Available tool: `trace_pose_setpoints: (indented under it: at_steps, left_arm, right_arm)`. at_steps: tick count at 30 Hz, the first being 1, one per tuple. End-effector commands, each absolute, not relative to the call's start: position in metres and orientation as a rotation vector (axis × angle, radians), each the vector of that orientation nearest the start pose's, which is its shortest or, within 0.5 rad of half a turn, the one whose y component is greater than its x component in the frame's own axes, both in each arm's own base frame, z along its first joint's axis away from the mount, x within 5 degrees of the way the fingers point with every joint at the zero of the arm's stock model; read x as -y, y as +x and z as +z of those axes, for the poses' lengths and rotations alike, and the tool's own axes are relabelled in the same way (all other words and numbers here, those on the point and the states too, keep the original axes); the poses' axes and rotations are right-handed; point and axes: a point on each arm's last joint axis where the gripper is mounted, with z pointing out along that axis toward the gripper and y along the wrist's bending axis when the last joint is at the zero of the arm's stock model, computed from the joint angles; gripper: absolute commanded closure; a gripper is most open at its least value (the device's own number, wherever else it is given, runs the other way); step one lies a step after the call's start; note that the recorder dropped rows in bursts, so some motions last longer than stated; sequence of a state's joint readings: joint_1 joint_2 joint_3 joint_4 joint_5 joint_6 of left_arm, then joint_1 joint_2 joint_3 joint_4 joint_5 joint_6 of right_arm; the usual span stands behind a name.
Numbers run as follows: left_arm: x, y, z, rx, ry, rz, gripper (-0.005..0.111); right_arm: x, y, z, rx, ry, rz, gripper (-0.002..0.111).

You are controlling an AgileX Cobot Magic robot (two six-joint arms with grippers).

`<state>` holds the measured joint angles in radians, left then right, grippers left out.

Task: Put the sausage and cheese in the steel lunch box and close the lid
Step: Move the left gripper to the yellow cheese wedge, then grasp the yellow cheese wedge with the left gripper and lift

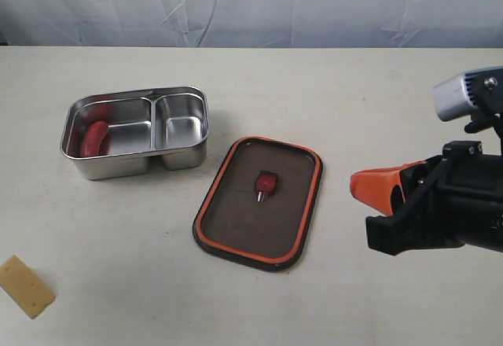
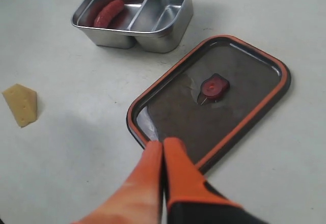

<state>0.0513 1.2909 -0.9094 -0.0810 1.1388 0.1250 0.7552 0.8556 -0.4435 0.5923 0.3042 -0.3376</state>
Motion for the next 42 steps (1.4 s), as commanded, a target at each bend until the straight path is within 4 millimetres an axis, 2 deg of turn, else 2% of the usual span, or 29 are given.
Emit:
trace_pose_setpoints:
  at_steps: [1, 2, 4, 5, 7, 11, 15, 17, 20, 24, 29, 36, 42]
  left_arm:
    - [0.005, 0.221, 0.247, -3.144, 0.112, -0.181, 0.103]
    - [0.007, 0.223, 0.244, -3.157, 0.136, -0.190, 0.099]
    - [0.017, 0.226, 0.236, -3.125, 0.517, -0.282, 0.078]
    - [0.025, 0.227, 0.234, -3.013, 0.879, -0.356, 0.064]
    - [0.038, 0.227, 0.232, -2.849, 1.288, -0.365, 0.055]
    - [0.048, 0.212, 0.213, -2.749, 1.734, -0.261, 0.051]
    - [0.047, 0.189, 0.190, -2.539, 2.251, -0.200, 0.046]
    - [0.045, 0.182, 0.187, -2.467, 2.409, -0.109, 0.046]
    - [0.048, 0.178, 0.187, -2.351, 2.547, -0.036, 0.046]
    - [0.054, 0.175, 0.189, -2.250, 2.616, -0.066, 0.046]
    - [0.052, 0.177, 0.189, -2.155, 2.706, -0.007, 0.046]
    - [0.060, 0.189, 0.186, -1.962, 2.664, 0.074, 0.046]
    - [0.059, 0.188, 0.177, -1.870, 2.708, 0.086, 0.046]
  right_arm:
    - [-0.122, 0.108, 0.253, -2.135, -0.669, 0.739, 0.108]
    - [-0.122, 0.108, 0.253, -2.134, -0.670, 0.737, 0.108]
    - [-0.122, 0.108, 0.253, -2.130, -0.680, 0.728, 0.108]
    - [-0.121, 0.108, 0.252, -2.129, -0.687, 0.722, 0.108]
    - [-0.121, 0.108, 0.251, -2.135, -0.708, 0.712, 0.108]
    - [-0.121, 0.107, 0.250, -2.137, -0.733, 0.696, 0.108]
    - [-0.120, 0.107, 0.250, -2.142, -0.742, 0.693, 0.108]
    - [-0.120, 0.107, 0.250, -2.141, -0.746, 0.689, 0.108]
    - [-0.120, 0.107, 0.250, -2.142, -0.749, 0.688, 0.108]
    - [-0.120, 0.107, 0.250, -2.142, -0.754, 0.684, 0.108]
    - [-0.120, 0.106, 0.249, -2.144, -0.759, 0.682, 0.108]
    - [-0.120, 0.106, 0.249, -2.146, -0.761, 0.682, 0.108]
    - [-0.120, 0.106, 0.249, -2.146, -0.761, 0.682, 0.108]
